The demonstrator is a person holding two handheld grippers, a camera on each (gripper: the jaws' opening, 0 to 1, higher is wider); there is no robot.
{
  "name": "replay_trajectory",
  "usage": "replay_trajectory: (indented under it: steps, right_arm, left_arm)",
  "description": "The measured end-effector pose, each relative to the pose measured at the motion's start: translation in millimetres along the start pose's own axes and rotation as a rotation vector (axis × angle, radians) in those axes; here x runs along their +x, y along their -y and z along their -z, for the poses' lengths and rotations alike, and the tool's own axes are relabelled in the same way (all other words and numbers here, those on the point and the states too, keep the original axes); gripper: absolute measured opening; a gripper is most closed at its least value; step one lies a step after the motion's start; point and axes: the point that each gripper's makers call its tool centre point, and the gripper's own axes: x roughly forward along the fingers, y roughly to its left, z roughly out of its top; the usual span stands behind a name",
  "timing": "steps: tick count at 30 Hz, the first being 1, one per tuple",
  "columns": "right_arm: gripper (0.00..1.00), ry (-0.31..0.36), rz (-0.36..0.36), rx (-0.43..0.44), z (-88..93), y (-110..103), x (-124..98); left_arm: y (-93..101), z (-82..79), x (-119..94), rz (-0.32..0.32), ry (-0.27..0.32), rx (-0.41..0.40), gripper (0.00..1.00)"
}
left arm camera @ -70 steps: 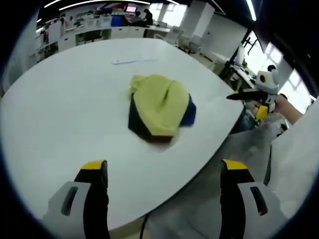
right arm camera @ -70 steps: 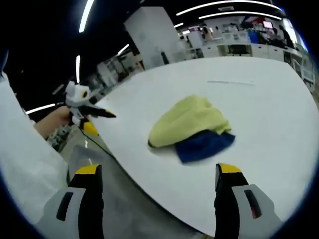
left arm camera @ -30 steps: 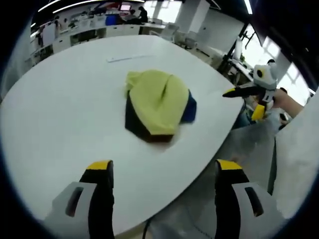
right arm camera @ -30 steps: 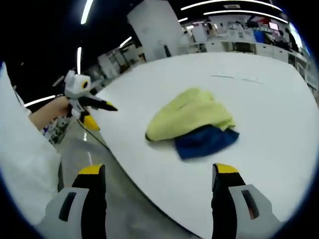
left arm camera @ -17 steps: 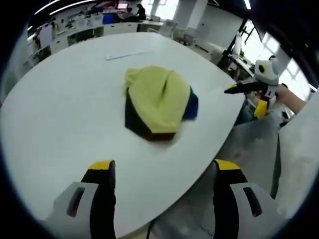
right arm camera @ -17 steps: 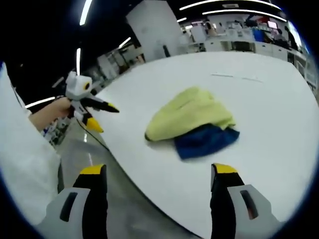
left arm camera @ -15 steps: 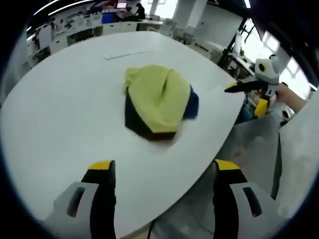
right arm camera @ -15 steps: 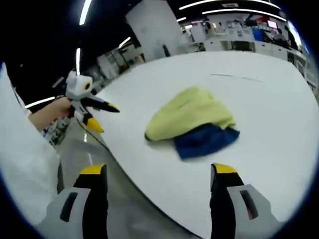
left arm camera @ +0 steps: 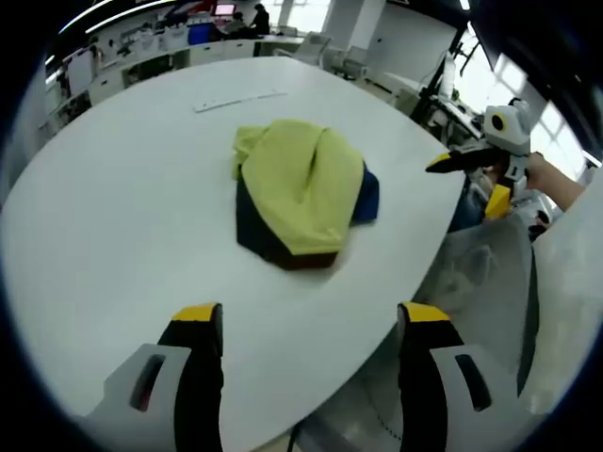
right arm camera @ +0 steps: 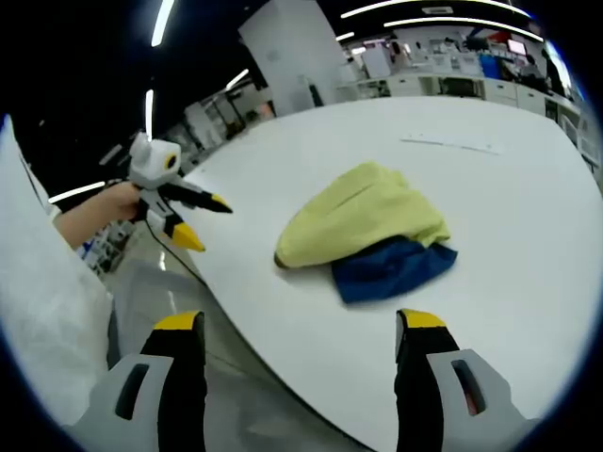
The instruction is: Fold the garment on the visible template until the final outline fits inside the template.
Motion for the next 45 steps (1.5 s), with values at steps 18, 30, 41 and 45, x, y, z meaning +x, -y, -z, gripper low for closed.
replay_trajectory:
  steps: [18,30,41,45]
  right_arm:
    - [0.81,-0.019,0.004,-0.002,4.3,1,2]
    - [0.81,-0.031,0.008,-0.022,4.1,1,7]
    - [0.80,-0.057,0.003,-0.046,6.5,1,11]
    - [0.80,-0.059,0.001,-0.045,6.7,1,12]
  left_arm:
    - [-4.7,-3.8,13,0.007,-0.007,0.050,0.68]
    - [-6.6,-4.7,19,0.016,-0.006,0.099,0.65]
    - [-9.8,-3.9,31,0.022,-0.009,0.168,0.62]
    - [-13.4,-1.4,39,0.018,-0.033,0.211,0.60]
